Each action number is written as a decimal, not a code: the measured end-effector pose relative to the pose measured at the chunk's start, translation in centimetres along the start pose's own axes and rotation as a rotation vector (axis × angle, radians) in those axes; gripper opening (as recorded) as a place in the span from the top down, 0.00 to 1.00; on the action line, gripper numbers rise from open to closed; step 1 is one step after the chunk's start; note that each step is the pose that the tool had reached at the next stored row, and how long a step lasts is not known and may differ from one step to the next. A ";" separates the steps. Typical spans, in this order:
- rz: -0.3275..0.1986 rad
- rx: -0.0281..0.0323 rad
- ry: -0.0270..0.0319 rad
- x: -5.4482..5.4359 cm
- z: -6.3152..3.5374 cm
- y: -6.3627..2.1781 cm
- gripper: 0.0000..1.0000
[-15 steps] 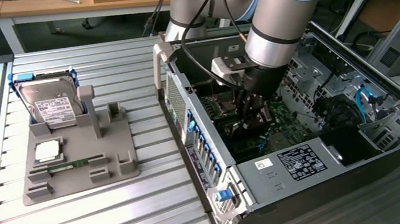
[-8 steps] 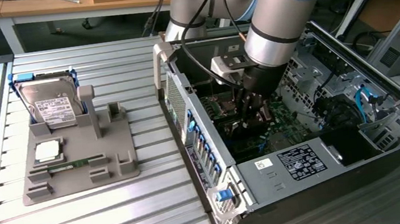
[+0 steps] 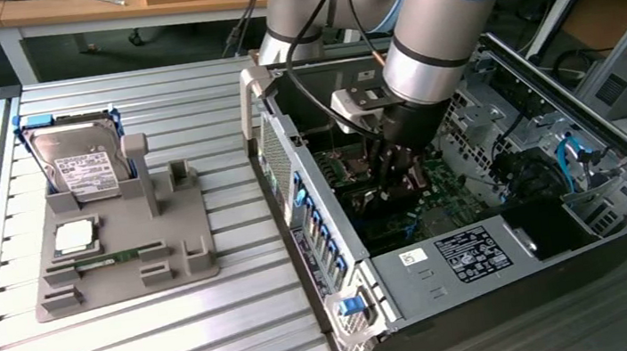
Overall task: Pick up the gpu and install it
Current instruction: 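Insert the gpu into the slot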
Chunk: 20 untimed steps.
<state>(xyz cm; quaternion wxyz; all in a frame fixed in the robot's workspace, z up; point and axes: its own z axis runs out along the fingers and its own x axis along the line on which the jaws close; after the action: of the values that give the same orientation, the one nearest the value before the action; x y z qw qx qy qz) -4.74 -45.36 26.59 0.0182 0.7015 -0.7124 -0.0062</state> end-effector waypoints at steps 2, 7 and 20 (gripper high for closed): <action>0.001 0.0000 0.0000 -0.1 0.00 0.00 0.73; 0.001 -0.0001 0.0000 -0.2 0.03 0.09 0.73; -0.001 -0.0001 0.0003 -0.2 0.04 0.13 0.73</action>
<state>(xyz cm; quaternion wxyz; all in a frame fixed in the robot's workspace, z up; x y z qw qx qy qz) -4.87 -45.16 26.55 0.0184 0.7019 -0.7120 -0.0061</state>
